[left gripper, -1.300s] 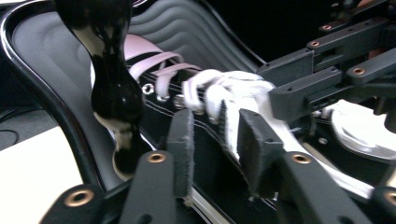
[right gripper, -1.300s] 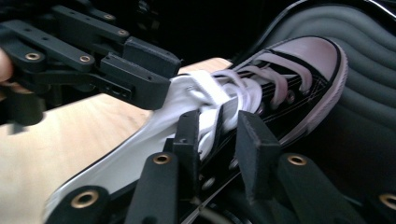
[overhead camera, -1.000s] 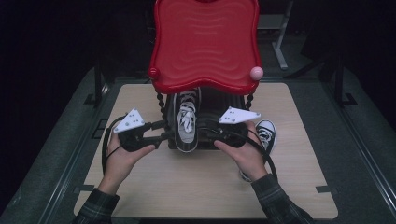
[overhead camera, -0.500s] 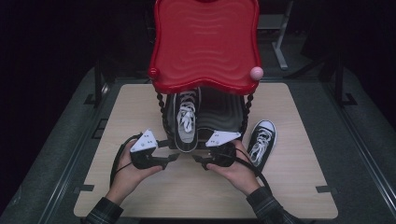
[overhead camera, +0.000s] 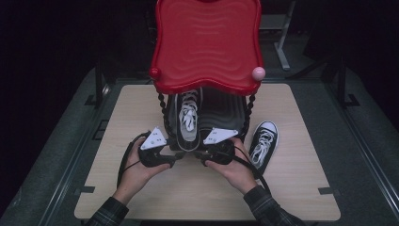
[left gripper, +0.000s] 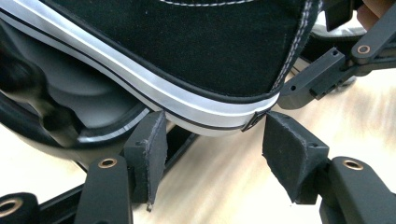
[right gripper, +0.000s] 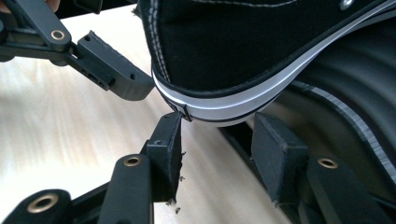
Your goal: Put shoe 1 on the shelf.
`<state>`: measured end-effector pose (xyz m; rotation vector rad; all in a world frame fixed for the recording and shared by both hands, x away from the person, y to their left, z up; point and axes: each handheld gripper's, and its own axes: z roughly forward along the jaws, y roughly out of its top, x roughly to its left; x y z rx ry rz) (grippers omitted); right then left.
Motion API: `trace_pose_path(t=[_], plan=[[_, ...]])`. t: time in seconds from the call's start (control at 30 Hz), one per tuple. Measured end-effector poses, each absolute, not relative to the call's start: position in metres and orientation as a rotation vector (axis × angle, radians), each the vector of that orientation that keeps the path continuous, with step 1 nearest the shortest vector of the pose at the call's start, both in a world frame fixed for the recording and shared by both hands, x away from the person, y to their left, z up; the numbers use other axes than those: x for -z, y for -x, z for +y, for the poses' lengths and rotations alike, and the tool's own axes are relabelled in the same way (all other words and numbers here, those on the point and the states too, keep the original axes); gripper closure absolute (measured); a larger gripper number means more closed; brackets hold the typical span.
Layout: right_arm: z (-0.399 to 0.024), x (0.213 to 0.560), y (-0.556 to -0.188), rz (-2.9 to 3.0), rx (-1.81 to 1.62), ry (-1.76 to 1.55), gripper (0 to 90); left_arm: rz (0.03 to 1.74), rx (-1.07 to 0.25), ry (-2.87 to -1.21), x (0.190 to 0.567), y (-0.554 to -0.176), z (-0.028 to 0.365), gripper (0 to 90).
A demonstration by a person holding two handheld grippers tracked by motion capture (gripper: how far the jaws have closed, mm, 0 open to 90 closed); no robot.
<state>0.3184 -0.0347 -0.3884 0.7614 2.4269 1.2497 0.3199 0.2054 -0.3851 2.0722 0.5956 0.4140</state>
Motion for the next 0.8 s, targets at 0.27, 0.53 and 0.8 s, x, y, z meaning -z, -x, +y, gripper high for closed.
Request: trace_pose_path(t=[0.27, 0.53, 0.8], plan=[[-0.035, 0.378, -0.334, 2.377, -1.235, -0.783, 54.7, 0.634, -0.496, -2.045, 0.376, -0.332, 0.198, 43.4], [-0.035, 0.37, -0.351, 2.33, -1.233, -0.824, 57.8, 0.684, -0.593, -2.023, 0.369, -0.342, 0.188, 48.8], [-0.026, 0.37, -0.367, 2.327, -1.207, -0.854, 58.3, 0.756, -0.652, -2.044, 0.369, -0.35, 0.185, 54.7]])
